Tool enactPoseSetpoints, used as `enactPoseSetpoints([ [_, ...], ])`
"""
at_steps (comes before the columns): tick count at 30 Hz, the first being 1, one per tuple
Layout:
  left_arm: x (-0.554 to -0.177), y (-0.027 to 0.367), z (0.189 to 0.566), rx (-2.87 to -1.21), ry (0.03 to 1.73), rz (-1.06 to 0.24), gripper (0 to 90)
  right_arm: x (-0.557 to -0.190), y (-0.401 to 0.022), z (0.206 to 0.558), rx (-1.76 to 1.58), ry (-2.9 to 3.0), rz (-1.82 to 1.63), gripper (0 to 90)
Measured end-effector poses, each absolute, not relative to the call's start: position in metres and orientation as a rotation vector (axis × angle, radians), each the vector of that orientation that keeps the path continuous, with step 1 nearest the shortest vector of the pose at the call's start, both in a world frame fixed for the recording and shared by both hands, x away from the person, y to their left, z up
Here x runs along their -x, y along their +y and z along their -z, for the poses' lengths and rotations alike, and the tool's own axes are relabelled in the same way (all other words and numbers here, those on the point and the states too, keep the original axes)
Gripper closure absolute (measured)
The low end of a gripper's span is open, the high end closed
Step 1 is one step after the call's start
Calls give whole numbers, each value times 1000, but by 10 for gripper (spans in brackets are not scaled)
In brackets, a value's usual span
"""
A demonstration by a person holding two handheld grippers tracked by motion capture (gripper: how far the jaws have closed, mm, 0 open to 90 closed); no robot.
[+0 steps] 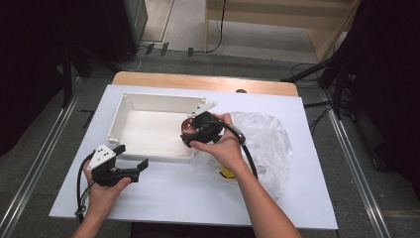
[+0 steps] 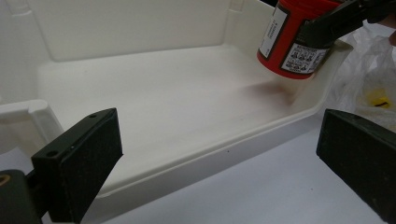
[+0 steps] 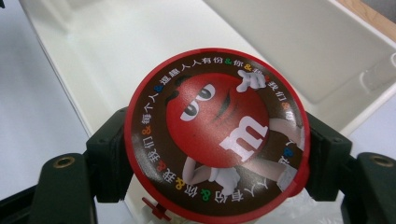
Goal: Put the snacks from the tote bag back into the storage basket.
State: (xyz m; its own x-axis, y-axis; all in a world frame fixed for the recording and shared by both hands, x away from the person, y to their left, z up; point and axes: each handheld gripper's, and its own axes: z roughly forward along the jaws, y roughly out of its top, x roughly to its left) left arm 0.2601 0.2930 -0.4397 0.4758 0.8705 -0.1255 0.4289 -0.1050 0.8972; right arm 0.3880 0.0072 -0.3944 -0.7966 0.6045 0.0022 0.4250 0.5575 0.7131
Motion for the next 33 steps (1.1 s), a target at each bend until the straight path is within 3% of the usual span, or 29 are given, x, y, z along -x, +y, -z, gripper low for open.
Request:
enactPoseSetpoints([
  [33, -261, 294, 440, -1721, 1122, -548, 3, -391, 14, 412, -781, 2604, -984, 259],
])
